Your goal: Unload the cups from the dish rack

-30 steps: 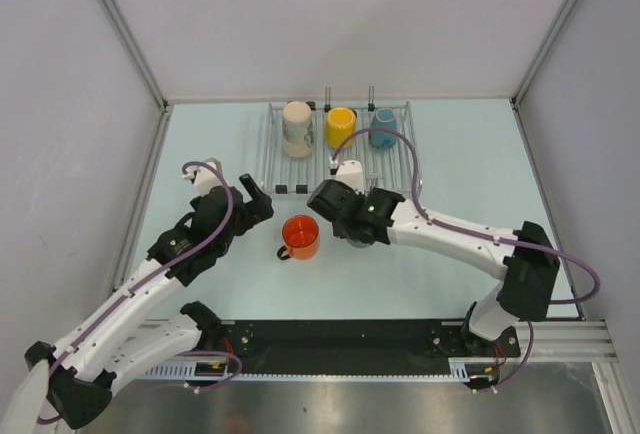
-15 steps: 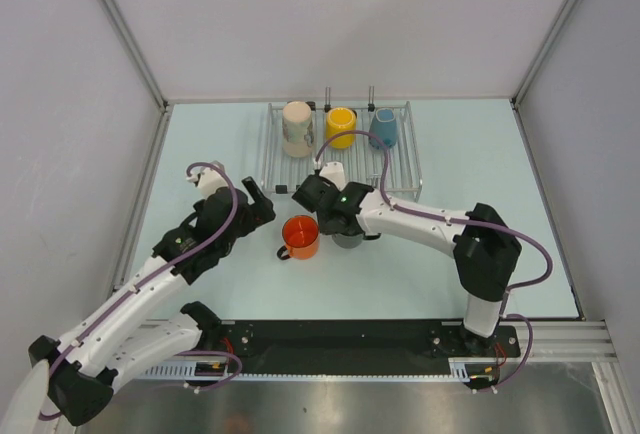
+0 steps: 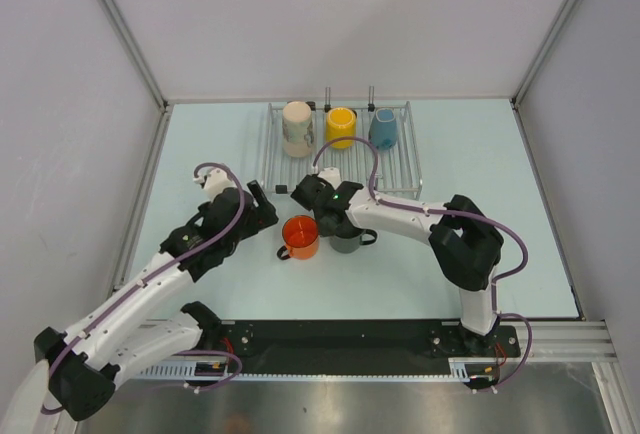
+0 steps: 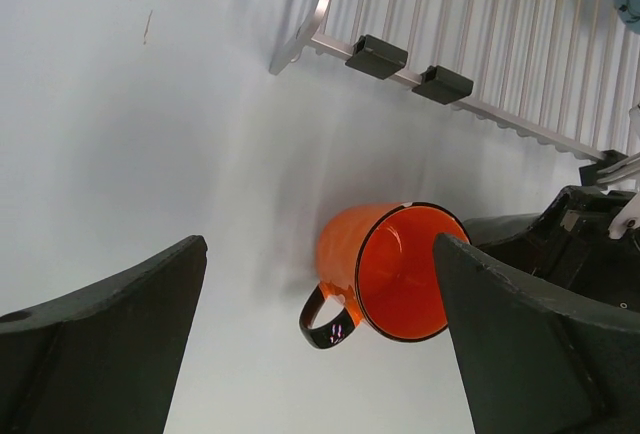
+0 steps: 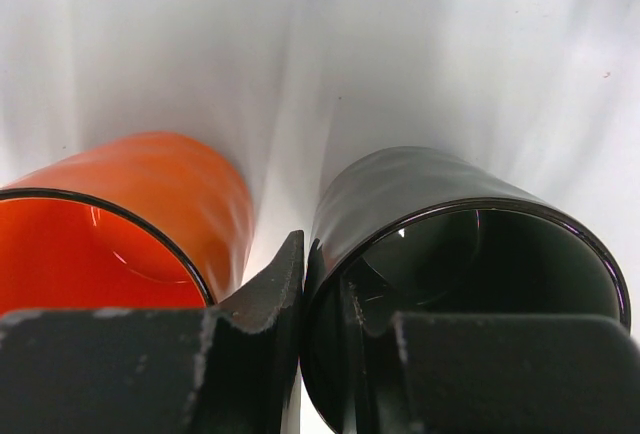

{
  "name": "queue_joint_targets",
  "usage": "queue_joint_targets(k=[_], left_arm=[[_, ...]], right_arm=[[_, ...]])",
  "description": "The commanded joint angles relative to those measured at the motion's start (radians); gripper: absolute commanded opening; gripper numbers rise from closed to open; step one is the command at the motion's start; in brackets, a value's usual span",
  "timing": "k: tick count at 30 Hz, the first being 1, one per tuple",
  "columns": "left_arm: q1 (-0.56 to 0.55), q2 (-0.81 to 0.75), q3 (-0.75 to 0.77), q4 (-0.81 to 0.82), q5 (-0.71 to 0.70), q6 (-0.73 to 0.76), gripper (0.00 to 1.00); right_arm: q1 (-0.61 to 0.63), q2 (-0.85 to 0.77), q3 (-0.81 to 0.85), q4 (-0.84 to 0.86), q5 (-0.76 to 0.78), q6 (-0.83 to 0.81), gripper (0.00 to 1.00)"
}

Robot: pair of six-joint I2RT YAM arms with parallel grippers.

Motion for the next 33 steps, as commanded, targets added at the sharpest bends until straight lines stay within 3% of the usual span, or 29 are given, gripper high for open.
queue_joint_targets(k=[1, 13, 19, 22, 33], left_arm=[[0.0, 0.022, -0.003, 0.034, 0.022, -0.021, 1.0], [-0.01, 0.045, -0.013, 0.053, 0.036, -0.028, 1.0], [-0.014, 0.045, -0.017, 0.053, 0.038, -0.028, 1.0], [-0.017, 0.045, -0.017, 0.054, 0.036, -0.032, 1.0], [-0.024, 0.066, 0.009, 0.053, 0.021, -0.016, 1.0]], right_arm=[[0.01, -0.002, 0.052, 0.031, -0.009, -0.001, 0.0], [0.039, 0.012, 0.027, 0.039, -0.026, 0.026, 0.01], [0.039, 0.011, 0.021, 0.029, -0.017, 0.026, 0.27], [0.037, 0.002, 0.018, 0.025, -0.008, 0.029, 0.32], [0.04, -0.128, 0.027, -0.039, 0.069, 0.023, 0.37]])
